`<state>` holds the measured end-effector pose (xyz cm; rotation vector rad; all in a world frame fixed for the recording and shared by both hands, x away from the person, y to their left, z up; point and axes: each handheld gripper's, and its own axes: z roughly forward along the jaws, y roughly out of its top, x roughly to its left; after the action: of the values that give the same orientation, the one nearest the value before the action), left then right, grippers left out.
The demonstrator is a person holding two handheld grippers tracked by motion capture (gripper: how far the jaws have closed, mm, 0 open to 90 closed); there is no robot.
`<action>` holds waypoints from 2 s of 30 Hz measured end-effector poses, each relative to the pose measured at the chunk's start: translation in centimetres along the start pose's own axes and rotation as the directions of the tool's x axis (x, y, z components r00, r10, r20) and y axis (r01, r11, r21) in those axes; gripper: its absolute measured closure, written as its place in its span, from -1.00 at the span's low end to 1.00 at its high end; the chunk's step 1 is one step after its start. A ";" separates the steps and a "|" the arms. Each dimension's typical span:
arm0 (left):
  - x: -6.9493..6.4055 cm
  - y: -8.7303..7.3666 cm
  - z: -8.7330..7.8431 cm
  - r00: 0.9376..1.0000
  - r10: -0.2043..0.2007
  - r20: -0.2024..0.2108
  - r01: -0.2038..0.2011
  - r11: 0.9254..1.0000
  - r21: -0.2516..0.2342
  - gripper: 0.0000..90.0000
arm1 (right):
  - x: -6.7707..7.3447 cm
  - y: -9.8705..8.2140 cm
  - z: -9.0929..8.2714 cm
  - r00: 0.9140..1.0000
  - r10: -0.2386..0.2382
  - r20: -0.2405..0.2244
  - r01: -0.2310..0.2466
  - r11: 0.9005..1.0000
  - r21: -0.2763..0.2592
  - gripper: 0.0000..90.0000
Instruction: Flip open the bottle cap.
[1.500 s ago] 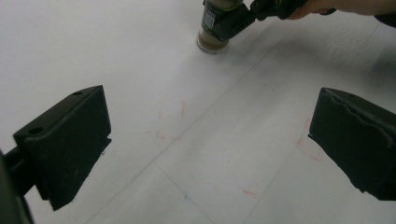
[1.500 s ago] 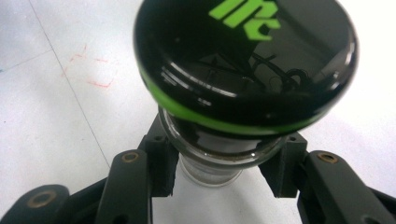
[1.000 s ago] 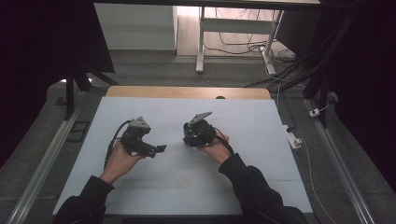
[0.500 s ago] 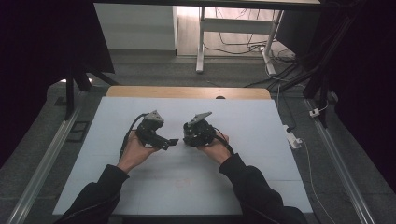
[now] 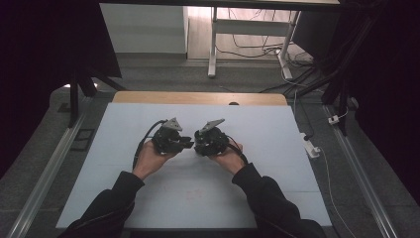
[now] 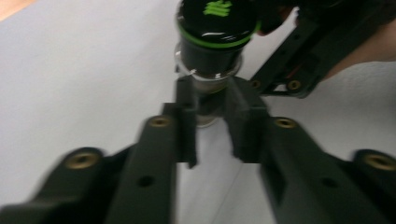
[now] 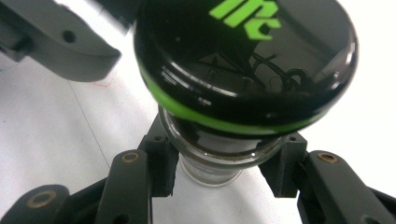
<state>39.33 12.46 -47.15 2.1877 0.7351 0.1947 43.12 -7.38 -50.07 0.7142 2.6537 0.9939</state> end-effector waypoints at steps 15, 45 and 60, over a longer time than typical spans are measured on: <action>-0.6 0.5 1.1 1.000 -0.002 0.013 0.001 1.000 0.019 0.97 | -0.1 0.0 0.0 1.000 0.006 -0.006 -0.006 1.000 -0.001 0.16; -1.1 1.4 0.2 1.000 -0.006 0.022 0.006 1.000 0.011 0.96 | 0.0 0.0 0.0 1.000 0.004 0.001 -0.004 1.000 0.004 0.16; -0.7 1.9 -0.3 0.999 -0.038 0.010 0.038 0.999 -0.026 0.97 | 0.0 0.0 0.0 1.000 0.011 0.002 -0.011 1.000 0.000 0.16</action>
<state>39.49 11.24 -45.47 2.1469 0.7638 0.1732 43.15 -7.38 -50.07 0.7298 2.6510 0.9949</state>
